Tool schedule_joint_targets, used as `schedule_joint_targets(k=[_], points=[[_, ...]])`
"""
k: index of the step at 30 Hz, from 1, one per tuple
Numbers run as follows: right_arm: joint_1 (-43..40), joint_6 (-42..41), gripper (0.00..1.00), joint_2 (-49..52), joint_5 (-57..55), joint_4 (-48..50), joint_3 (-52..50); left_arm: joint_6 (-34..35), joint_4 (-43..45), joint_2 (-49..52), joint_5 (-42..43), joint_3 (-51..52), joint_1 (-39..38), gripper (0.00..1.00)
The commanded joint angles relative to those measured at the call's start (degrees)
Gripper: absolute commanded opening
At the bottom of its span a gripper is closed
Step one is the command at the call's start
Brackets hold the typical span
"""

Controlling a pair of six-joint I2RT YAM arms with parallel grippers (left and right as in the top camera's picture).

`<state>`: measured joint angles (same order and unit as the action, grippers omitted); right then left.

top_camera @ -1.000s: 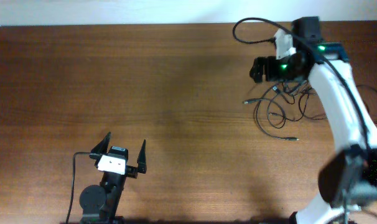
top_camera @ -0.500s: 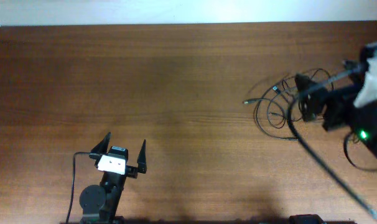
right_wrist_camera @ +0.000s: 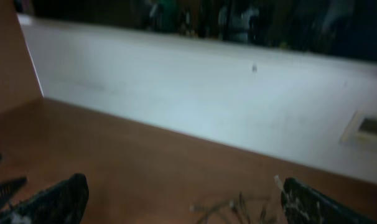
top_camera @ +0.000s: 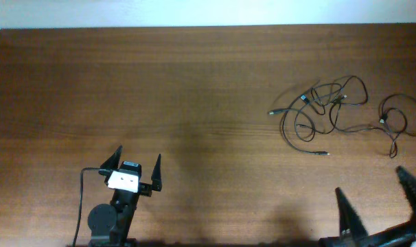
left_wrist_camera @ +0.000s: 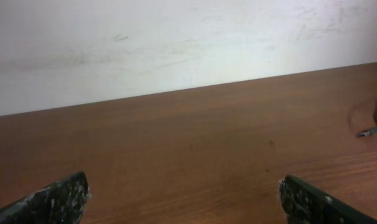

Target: Untangle cables

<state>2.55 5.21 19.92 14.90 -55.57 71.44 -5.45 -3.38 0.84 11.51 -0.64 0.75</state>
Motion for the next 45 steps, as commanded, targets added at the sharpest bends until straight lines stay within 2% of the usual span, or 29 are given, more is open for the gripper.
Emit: schedule_joint_targets(k=[1,4,7,10,12,14,16,18,25,30,35,45], points=[[-0.4,0.4,0.98,-8.3,-0.2,0.6,-8.8,-0.7,-0.3,-0.4,-0.4,0.1,-0.3,0.99],[-0.4,0.3,0.99,-17.7,0.1,4.4,-19.1,-0.7,-0.3,-0.4,-0.4,0.1,-0.3,0.99],[-0.4,0.3,0.99,-19.3,0.1,12.9,-25.6,-0.7,-0.3,-0.4,-0.4,0.1,-0.3,0.99],[-0.4,0.3,0.99,-19.7,-0.4,31.5,-35.4,-0.7,-0.3,-0.4,-0.4,0.1,-0.3,0.99],[-0.4,0.3,0.99,-19.7,-1.8,49.2,-45.1,-0.7,-0.3,-0.4,-0.4,0.1,-0.3,0.99],[-0.4,0.1,0.98,-19.7,-3.6,60.0,-51.7,-0.7,-0.3,-0.4,-0.4,0.1,-0.3,0.99],[-0.4,-5.1,0.99,-19.7,-10.1,66.1,-56.1,-0.7,-0.3,-0.4,-0.4,0.1,-0.3,0.99],[-0.4,-9.2,0.99,-19.7,-15.6,65.8,-58.7,-0.7,-0.3,-0.4,-0.4,0.1,-0.3,0.99],[-0.4,-9.1,0.99,-19.7,-16.3,52.7,-65.0,-0.7,-0.3,-0.4,-0.4,0.1,-0.3,0.99],[-0.4,-9.1,0.99,-19.7,-13.8,50.8,-71.1,-0.7,-0.3,-0.4,-0.4,0.1,-0.3,0.99],[-0.4,-1.2,0.98,-19.7,-13.7,51.0,-71.1,-0.7,-0.3,-0.4,-0.4,0.1,-0.3,0.99],[-0.4,-1.1,0.99,-19.6,-13.9,51.0,-71.1,-0.7,-0.3,-0.4,-0.4,0.1,-0.3,0.99]])
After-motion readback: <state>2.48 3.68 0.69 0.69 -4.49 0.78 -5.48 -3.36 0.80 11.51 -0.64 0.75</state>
